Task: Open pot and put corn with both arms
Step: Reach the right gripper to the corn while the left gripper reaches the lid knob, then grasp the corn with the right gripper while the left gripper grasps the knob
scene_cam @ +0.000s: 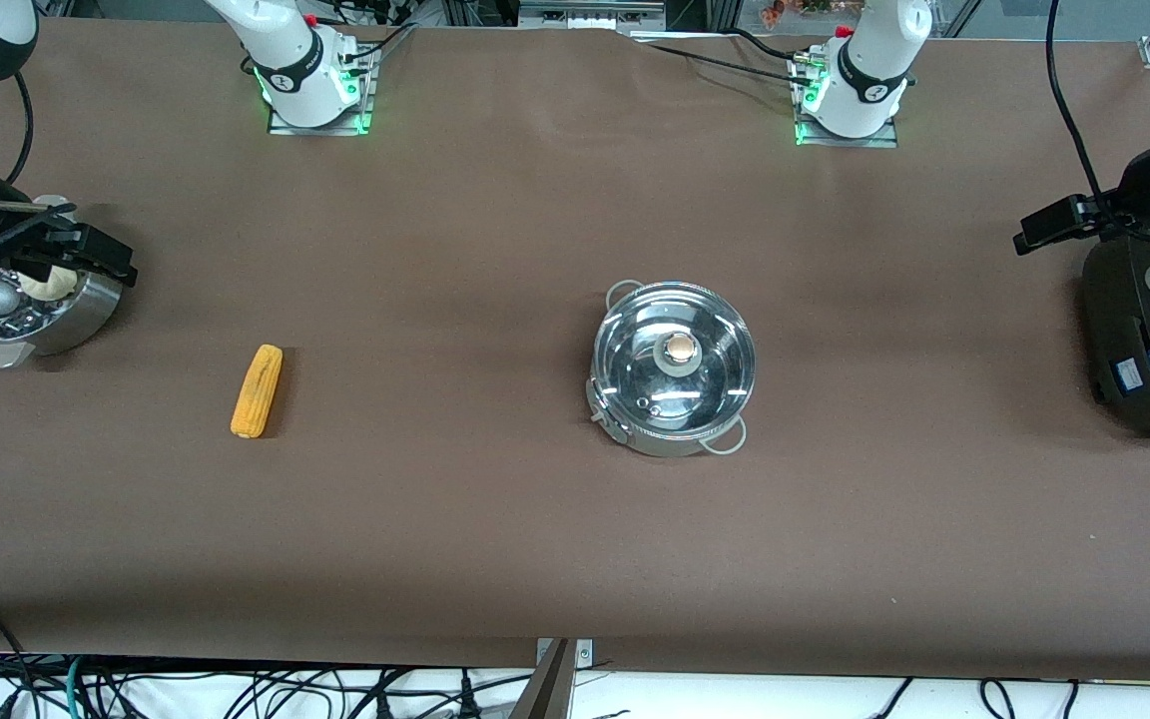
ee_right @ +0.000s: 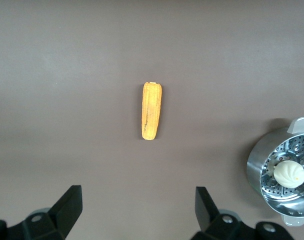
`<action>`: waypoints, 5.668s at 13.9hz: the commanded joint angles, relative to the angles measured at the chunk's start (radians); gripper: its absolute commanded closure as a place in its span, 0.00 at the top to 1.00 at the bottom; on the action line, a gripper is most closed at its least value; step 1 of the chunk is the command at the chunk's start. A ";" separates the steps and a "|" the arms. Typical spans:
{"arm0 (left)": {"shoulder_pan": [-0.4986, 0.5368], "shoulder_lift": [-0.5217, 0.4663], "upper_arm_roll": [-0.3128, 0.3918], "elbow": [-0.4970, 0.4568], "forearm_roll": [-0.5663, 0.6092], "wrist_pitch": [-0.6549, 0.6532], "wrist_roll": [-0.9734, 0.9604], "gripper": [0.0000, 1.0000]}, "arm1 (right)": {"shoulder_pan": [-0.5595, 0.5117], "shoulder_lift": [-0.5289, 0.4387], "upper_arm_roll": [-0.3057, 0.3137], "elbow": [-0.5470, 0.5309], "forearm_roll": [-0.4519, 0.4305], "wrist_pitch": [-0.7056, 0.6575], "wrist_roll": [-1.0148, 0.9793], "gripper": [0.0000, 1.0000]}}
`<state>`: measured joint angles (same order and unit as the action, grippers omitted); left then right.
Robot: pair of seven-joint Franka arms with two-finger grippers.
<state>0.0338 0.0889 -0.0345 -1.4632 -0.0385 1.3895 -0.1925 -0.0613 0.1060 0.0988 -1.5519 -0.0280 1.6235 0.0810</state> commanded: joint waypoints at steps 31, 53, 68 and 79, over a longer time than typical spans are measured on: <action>-0.285 0.267 -0.084 -0.003 -0.155 0.241 -0.349 1.00 | 0.025 0.383 -0.057 -0.425 -0.007 0.861 -0.001 1.00; -0.425 0.465 -0.145 -0.006 0.028 0.565 -0.443 0.94 | 0.017 0.394 -0.059 -0.482 -0.007 0.923 -0.047 0.00; -0.422 0.474 -0.147 -0.020 0.026 0.592 -0.443 0.65 | 0.020 0.310 -0.037 -0.072 0.005 0.302 -0.062 0.00; -0.417 0.466 -0.157 -0.055 0.026 0.579 -0.429 0.51 | 0.046 0.278 -0.001 0.283 -0.003 -0.171 -0.067 0.00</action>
<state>-0.3897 0.5673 -0.1798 -1.4893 -0.0331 1.9715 -0.6241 -0.0258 0.3924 0.0838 -1.2913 -0.0261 1.4928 0.0230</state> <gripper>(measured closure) 0.370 0.678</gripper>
